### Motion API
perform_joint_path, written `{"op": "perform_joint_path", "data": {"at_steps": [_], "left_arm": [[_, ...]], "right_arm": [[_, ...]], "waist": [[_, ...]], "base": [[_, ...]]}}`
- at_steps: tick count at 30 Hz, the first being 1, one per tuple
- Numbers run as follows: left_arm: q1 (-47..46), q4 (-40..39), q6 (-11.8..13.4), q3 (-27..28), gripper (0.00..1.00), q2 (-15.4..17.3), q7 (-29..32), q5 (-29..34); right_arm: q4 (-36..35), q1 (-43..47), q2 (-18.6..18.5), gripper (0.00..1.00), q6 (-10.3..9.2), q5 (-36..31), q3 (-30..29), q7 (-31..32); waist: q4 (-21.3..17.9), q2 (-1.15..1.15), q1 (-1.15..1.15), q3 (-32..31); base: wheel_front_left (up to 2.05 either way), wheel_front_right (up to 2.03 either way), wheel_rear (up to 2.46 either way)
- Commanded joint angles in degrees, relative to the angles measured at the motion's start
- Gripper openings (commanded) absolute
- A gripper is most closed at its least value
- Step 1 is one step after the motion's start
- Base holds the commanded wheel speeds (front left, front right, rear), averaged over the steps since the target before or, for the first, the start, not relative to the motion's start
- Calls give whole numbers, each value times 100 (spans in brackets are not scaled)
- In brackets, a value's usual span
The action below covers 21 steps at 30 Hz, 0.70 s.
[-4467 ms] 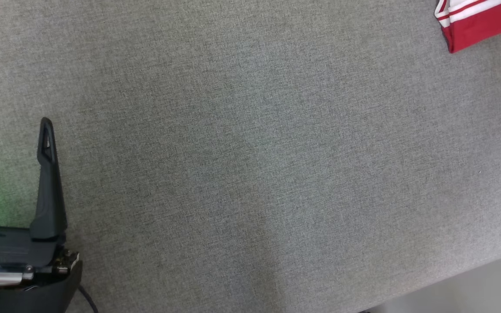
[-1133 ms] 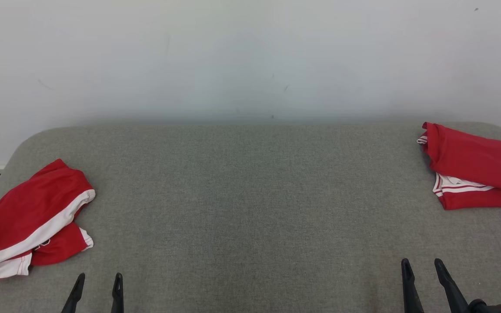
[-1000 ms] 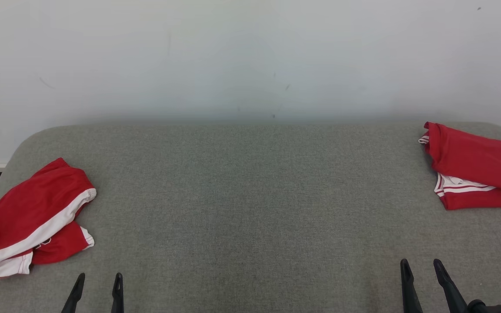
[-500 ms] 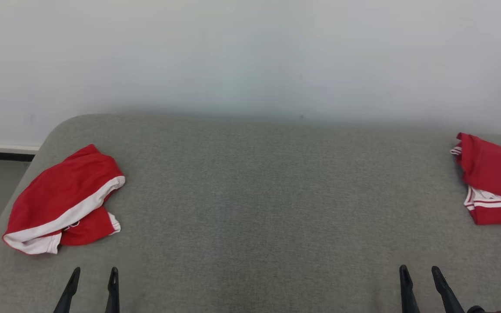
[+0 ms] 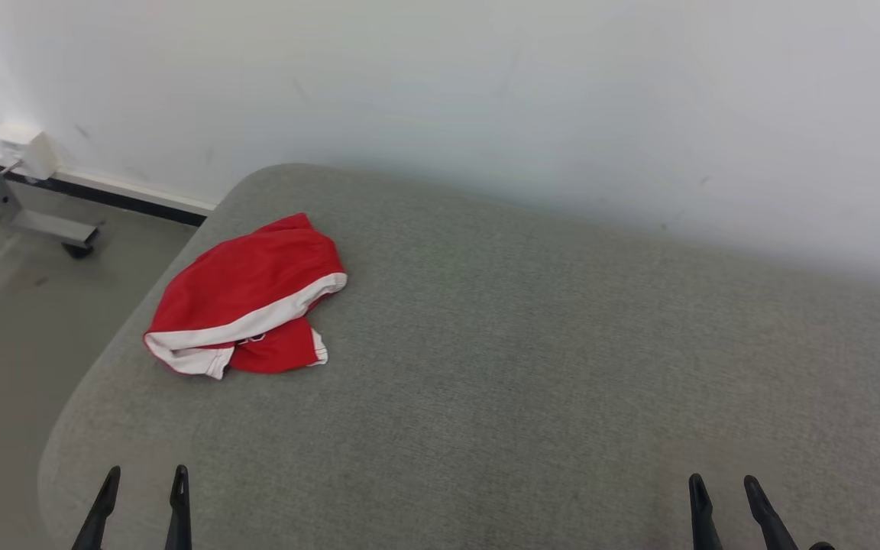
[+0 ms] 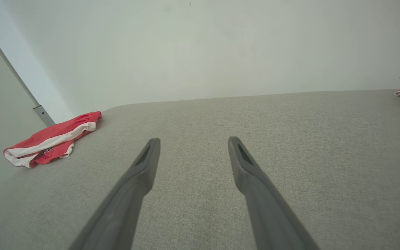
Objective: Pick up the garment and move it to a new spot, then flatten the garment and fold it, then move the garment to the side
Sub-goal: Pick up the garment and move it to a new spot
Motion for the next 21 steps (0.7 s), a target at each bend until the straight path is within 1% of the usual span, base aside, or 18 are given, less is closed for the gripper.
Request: {"op": "perform_joint_path", "data": {"at_steps": [1, 8, 15, 21], "left_arm": [[17, -24, 28, 33, 100, 34, 24, -92], [69, -19, 88, 113, 100, 89, 6, -139], [63, -38, 127, 140, 100, 132, 10, -174], [30, -93, 178, 168, 100, 168, 70, -212]], "right_arm": [[19, -32, 5, 100, -9, 18, 14, -24], [67, -51, 5, 100, -9, 34, 59, -41], [91, -63, 6, 100, -9, 42, 97, -45], [113, -97, 5, 100, -9, 40, 137, -37]], "waist": [[541, 0, 0, 11], [832, 0, 0, -4], [925, 0, 0, -19], [888, 0, 0, -3]], "base": [[0, 0, 0], [0, 0, 0], [0, 0, 0], [0, 0, 0]]}}
